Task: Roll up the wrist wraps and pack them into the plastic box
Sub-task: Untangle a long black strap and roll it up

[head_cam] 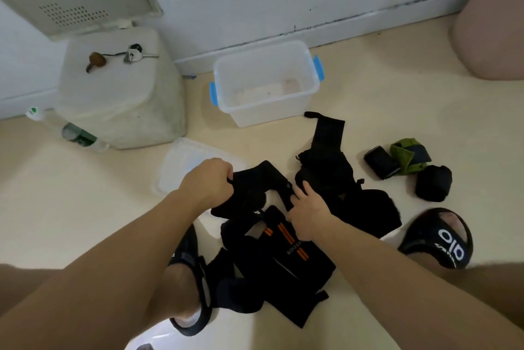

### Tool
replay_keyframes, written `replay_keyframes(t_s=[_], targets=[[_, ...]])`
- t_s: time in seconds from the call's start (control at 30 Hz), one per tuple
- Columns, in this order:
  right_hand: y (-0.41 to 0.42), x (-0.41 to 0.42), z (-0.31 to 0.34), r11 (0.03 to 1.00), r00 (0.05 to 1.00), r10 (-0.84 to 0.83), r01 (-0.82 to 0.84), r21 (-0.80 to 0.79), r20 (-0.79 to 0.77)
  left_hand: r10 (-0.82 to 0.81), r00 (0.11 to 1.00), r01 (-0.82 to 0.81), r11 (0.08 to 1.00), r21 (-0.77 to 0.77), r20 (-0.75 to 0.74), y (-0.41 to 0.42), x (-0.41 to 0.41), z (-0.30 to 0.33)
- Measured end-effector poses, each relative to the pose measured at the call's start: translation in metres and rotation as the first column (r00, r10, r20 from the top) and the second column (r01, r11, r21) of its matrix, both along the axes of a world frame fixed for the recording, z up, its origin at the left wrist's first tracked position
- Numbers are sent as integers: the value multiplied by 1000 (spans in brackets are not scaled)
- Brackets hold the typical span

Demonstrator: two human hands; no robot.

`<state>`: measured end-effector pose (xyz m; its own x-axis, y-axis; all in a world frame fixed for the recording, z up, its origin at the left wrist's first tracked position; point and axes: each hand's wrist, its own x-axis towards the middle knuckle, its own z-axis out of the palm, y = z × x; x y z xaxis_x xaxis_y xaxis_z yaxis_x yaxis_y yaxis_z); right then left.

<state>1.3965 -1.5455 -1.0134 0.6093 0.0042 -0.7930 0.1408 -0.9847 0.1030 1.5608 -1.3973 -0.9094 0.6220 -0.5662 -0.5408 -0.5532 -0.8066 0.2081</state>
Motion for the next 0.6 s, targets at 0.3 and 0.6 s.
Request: replay_keyframes(t_s=[0.3,0.6], targets=[[-6,1,9,836,856,-485,394,382,181,182,979,-191,976,-105,-89,-3,6,2],[-58,20,115,93,71,-995,568,818,63,363,820,-527,781,-335,-443,-16,-3,91]])
